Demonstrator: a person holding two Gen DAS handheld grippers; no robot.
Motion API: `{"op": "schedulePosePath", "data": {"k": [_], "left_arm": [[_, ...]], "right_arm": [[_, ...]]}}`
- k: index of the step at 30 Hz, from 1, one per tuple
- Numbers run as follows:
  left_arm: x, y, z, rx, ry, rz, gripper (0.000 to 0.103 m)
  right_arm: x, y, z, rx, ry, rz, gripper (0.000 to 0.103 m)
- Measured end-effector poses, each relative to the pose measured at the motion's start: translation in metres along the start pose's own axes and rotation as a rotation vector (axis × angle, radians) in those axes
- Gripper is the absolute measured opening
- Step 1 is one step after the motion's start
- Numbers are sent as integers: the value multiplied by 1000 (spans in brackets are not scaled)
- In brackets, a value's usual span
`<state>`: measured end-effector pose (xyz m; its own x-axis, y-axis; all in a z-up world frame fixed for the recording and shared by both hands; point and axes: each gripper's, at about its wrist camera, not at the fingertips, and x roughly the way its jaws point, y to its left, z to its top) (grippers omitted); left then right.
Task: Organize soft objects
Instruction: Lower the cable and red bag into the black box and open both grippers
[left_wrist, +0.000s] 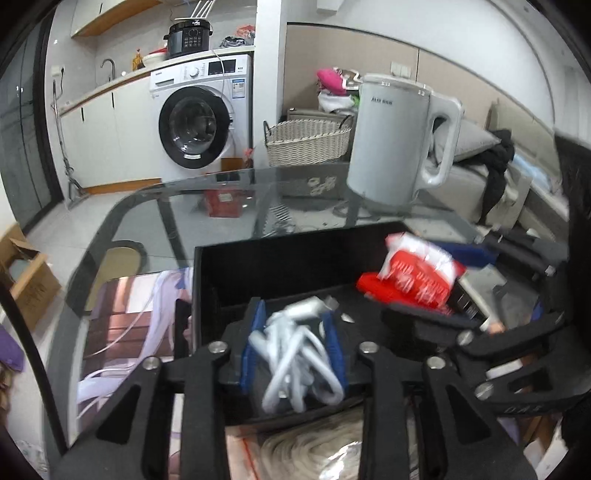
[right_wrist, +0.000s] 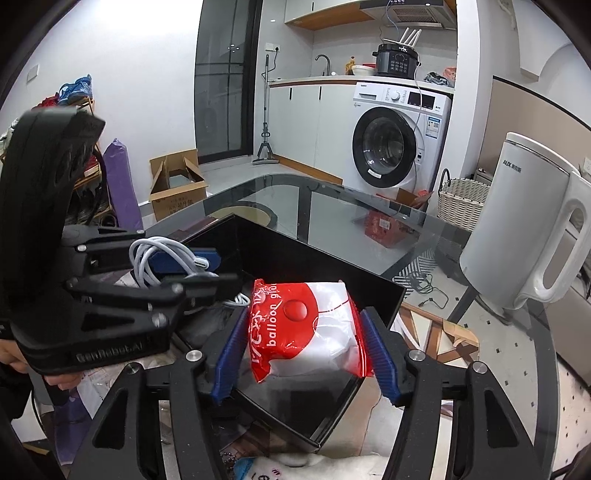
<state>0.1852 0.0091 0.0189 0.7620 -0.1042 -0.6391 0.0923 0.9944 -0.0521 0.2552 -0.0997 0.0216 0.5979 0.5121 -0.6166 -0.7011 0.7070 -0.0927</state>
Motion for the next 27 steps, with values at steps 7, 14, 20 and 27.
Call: {"op": "schedulePosePath", "data": {"k": [7, 14, 20, 27], "left_arm": [[-3, -1, -2, -22, 53, -13, 39], [-18, 1, -4, -36, 11, -2, 81], [-40, 4, -8, -58, -70, -14, 103], [-58, 4, -25, -40, -74, 27, 103]], "right_arm": [[-3, -3, 2, -11, -4, -7, 78], [-16, -7, -1, -1, -17, -21, 89], [-52, -15, -13, 44, -59, -25, 102], [-83, -19, -34, 128, -62, -23, 102]]}}
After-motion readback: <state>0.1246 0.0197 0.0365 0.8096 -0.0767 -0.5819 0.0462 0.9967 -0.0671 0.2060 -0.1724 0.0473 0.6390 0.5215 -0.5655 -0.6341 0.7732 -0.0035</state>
